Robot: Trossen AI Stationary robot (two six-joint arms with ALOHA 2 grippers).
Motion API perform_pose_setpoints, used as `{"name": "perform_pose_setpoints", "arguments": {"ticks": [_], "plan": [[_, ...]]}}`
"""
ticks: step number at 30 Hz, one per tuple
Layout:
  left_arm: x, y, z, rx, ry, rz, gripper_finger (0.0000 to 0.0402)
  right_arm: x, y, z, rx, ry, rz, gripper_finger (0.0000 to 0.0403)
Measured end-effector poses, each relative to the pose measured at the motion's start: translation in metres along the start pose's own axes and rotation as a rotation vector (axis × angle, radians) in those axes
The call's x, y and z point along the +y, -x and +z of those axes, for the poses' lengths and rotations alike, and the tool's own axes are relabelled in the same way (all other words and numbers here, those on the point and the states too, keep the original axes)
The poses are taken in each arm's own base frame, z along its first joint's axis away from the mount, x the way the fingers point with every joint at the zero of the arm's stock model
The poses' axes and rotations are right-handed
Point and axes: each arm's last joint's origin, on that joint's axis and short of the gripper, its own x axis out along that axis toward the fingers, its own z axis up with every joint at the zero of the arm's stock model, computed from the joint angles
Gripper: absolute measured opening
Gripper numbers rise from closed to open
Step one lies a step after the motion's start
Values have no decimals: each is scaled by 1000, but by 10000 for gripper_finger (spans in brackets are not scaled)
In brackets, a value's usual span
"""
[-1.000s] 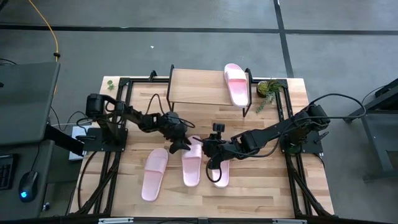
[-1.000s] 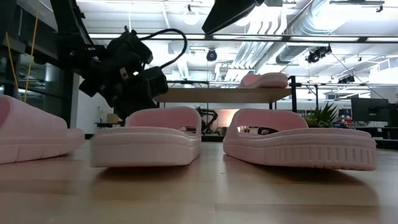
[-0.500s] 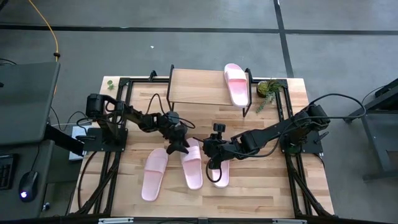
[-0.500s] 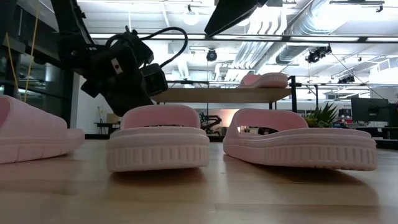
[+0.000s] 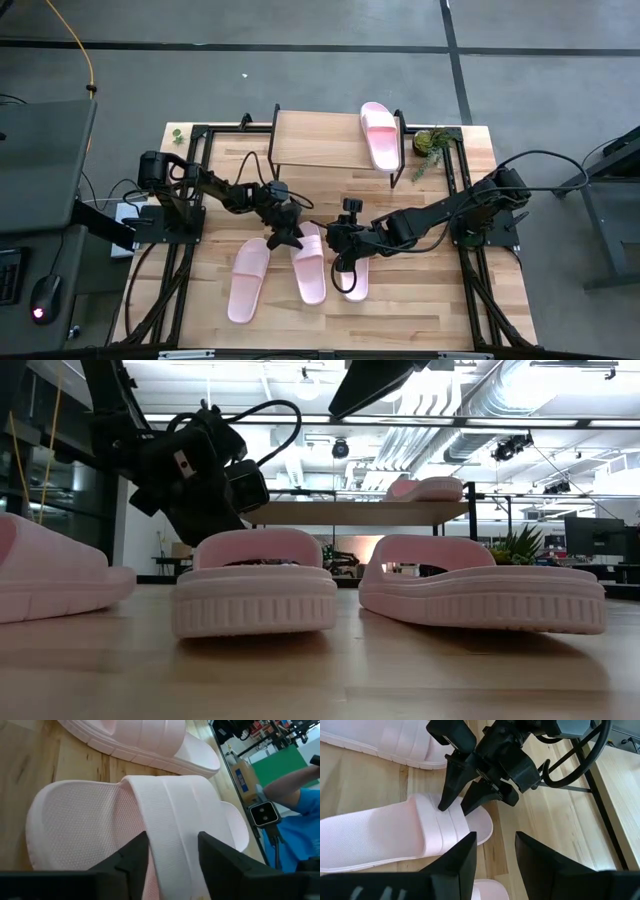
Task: Pick and place slides into the shelf
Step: Put the pink slide on the shelf
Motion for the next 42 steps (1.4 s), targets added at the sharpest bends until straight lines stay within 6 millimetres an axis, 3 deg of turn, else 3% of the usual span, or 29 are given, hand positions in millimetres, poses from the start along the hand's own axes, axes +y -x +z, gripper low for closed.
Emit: {"name": "perform_pose_setpoints", "arguments": {"ticks": [11, 16, 27, 36, 42], "plan": [[-1, 0, 1, 0, -19, -18, 8, 0, 0, 0, 0, 3, 0, 124], [-2, -1, 6, -7, -30, -27, 21, 0, 0, 0, 0, 19, 0, 124], [-4, -2, 12, -14, -44, -52, 9, 2, 1, 0, -3, 78, 1, 124], [-7, -1, 17, -31, -66, -106, 4, 24, 17, 1, -78, 250, -74, 124], [-12, -3, 31, -42, -83, -163, 4, 34, 25, 3, -120, 316, -121, 124]]}}
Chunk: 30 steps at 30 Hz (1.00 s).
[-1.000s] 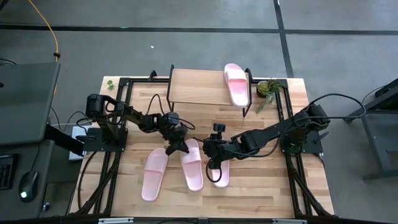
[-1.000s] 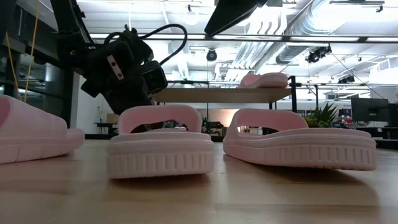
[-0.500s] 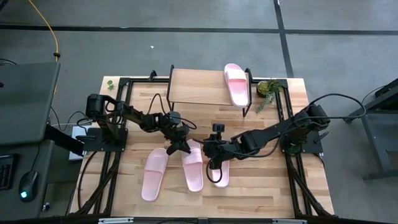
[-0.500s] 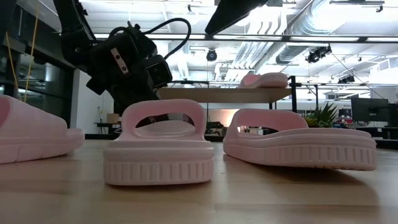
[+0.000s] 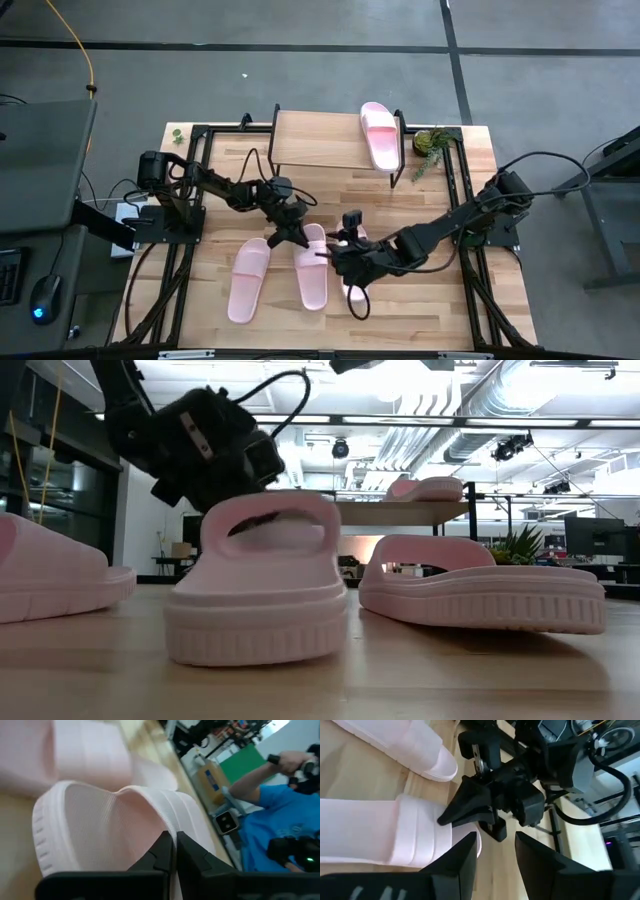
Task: Pick and place slides into the shelf
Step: Put the pink slide on the shelf
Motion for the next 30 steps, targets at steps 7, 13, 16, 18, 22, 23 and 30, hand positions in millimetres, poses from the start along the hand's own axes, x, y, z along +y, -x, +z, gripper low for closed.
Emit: {"name": "perform_pose_setpoints", "arguments": {"ticks": [7, 13, 16, 18, 22, 23, 30], "plan": [[-5, -4, 21, -15, -44, -78, 2, 2, 2, 0, 2, 10, -8, 124], [-9, -5, 32, -21, -68, -123, 2, 7, 7, -1, 6, 37, -34, 124], [-13, -3, 36, -25, -69, -133, 1, 12, 13, 0, 6, 72, -74, 124], [-17, 0, 39, -30, -78, -136, 1, 15, 18, 1, -1, 79, -101, 124], [-33, 12, 48, -48, -117, -118, 1, 16, 28, 8, -24, 67, -154, 124], [-38, 15, 50, -56, -129, -107, 1, 15, 30, 10, -31, 62, -161, 124], [-67, 38, 64, -129, -167, -47, 1, 14, 38, 16, -44, 83, -189, 124]]}}
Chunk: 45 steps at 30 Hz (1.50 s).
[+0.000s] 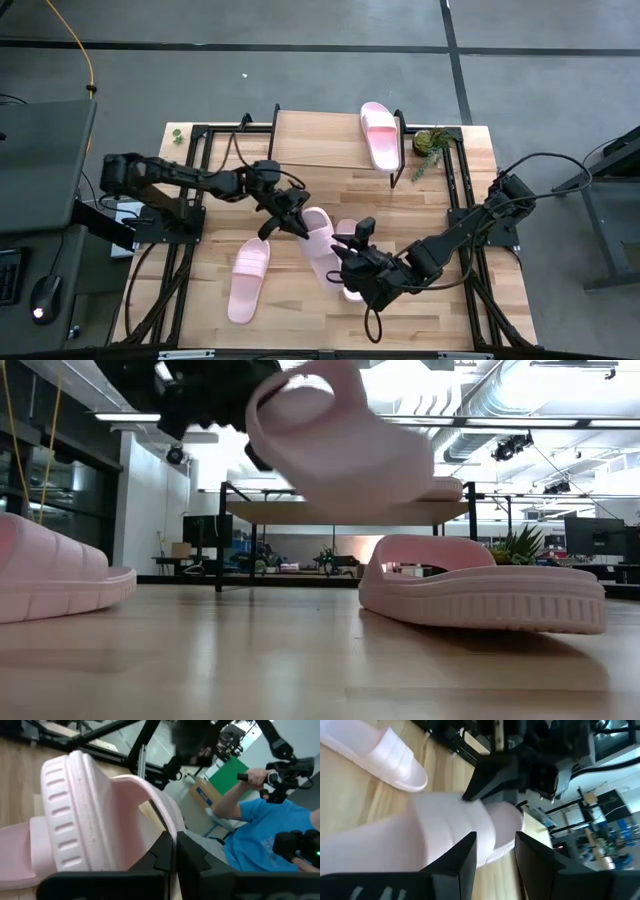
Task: Pick and place slides into the shelf
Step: Put the pink slide on the shelf
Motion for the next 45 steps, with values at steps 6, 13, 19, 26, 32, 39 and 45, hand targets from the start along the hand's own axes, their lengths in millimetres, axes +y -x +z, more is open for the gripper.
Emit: {"name": "perform_pose_setpoints", "arguments": {"ticks": [6, 13, 19, 26, 32, 39, 45], "plan": [[-18, 15, 8, -13, 21, 48, 1, 3, 4, 0, 9, 83, -65, 124], [-32, 27, 16, -64, 2, 98, 10, 6, 8, 4, -7, 119, -105, 124], [-36, 28, 23, -60, 41, 111, 12, 19, 0, 4, 20, 230, -146, 124], [-44, 31, 44, -47, 23, 159, 13, 31, -9, 15, 2, 289, -223, 124], [-46, 31, 47, -50, 22, 156, 14, 32, -10, 17, -5, 303, -229, 124], [-46, 31, 48, -51, 24, 155, 14, 34, -12, 16, 1, 312, -229, 124], [-46, 30, 48, -52, 26, 152, 14, 33, -17, 15, 15, 316, -234, 124]]}}
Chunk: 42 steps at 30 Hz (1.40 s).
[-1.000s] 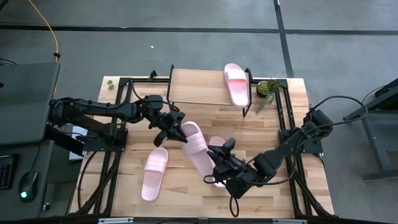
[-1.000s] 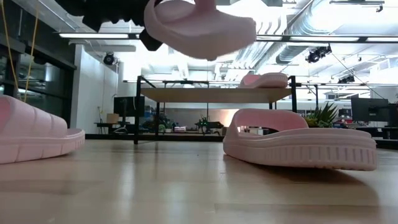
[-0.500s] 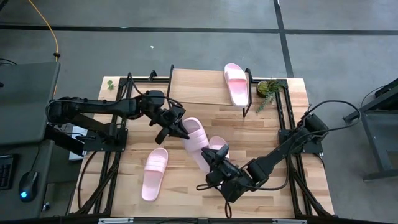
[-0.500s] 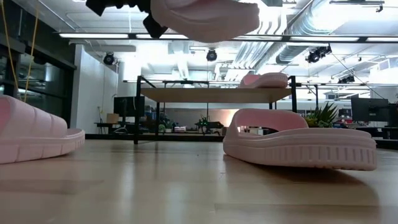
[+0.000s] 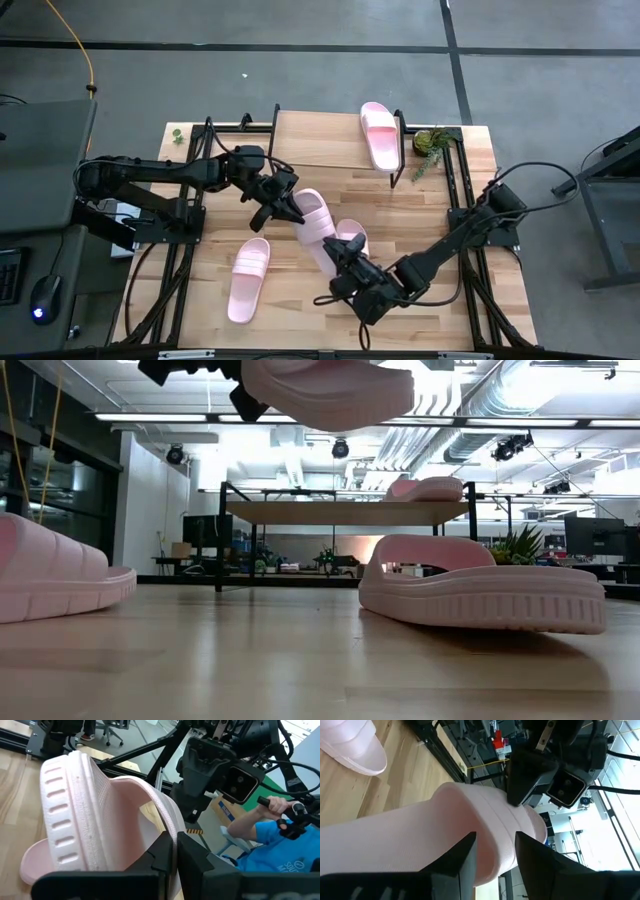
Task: Pick and place slides into the shelf
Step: Put the pink slide on the shelf
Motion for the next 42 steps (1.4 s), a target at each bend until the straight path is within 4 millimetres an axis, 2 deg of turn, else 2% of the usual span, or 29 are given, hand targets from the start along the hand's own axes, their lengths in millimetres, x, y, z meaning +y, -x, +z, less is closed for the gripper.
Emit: {"name": "perform_pose_setpoints", "arguments": {"ticks": [7, 12, 21, 25, 31, 42], "plan": [[-3, -2, -1, 6, -2, -10, 14, 9, -17, -3, 77, 58, -49, 124], [-9, -7, -4, 17, -14, -28, 14, 7, -25, -5, 100, 26, -68, 124], [-9, -7, -3, 12, -18, -15, 14, 5, -27, -4, 98, -10, -76, 123], [-9, -7, -3, 11, -18, -14, 14, 5, -27, -4, 98, -26, -76, 98], [-8, -7, -3, 7, -21, -4, 15, 5, -24, -2, 94, -39, -83, 13], [-8, -7, -4, 11, -131, -2, 15, 4, -24, 0, 81, -71, -85, 5]]}}
